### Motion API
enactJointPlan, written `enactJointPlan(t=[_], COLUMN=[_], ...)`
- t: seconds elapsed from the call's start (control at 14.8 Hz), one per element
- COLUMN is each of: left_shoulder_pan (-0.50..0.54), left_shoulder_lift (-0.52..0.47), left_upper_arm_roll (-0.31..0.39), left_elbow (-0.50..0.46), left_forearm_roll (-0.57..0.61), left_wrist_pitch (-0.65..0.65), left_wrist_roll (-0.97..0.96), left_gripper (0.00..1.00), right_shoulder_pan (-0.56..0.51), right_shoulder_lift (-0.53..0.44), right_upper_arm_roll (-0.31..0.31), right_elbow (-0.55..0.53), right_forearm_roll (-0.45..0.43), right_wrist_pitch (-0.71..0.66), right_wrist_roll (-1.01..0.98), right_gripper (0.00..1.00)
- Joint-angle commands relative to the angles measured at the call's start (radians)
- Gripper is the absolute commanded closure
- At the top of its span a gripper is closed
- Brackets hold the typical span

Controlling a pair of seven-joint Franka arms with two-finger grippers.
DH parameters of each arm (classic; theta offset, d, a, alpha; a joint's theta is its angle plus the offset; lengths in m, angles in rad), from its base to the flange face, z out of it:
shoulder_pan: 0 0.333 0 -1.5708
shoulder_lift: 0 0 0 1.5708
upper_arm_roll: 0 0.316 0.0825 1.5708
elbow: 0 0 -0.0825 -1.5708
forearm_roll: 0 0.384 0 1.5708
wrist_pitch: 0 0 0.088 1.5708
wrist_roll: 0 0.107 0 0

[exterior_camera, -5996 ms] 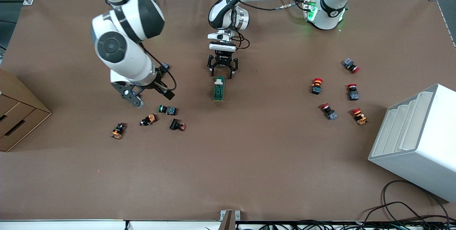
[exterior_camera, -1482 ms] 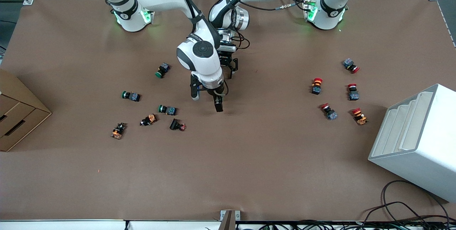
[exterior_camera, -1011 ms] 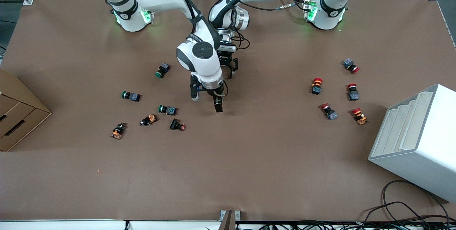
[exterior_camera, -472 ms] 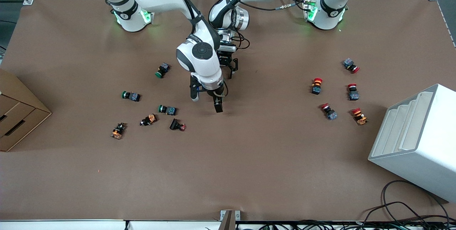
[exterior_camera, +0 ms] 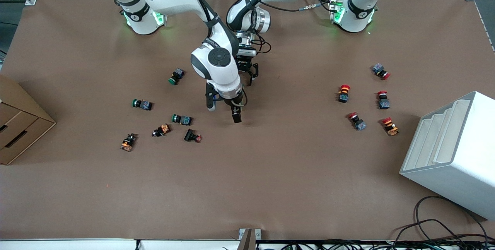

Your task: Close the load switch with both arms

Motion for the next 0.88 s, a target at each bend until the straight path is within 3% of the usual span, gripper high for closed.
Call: enactJointPlan(t=[0.0,0.2,0.4,0.81], left_shoulder_pan=[0.001,0.001,0.001,0.004], left_shoulder_lift=[0.062,0.062,0.062,0.056], left_upper_arm_roll=[0.007,0.007,0.007,0.005], left_elbow=[0.021,0.023,0.024,0.038], left_forearm_roll=[0.002,0.003,0.003,-0.009], left_wrist_pitch=[0.021,0.021,0.021,0.021], left_wrist_roll=[-0.005,-0.005,-0.005,0.033], left_gripper=[0.01,0.01,0.01,0.01], right_shoulder_pan=[-0.081,-0.153,-0.196,-0.344], right_shoulder_lift=[0.004,-0.044,-0.08,-0.2], right_upper_arm_roll=[-0.03,0.02,0.023,0.023], right_elbow=[0.124,0.148,0.204,0.216], right_forearm_roll=[-0.052,0.005,0.1,0.143], right_wrist_pitch=[-0.112,-0.19,-0.326,-0.544], right_wrist_roll=[-0.11,-0.186,-0.334,-0.755], right_gripper=[0.0,0.0,0.0,0.0])
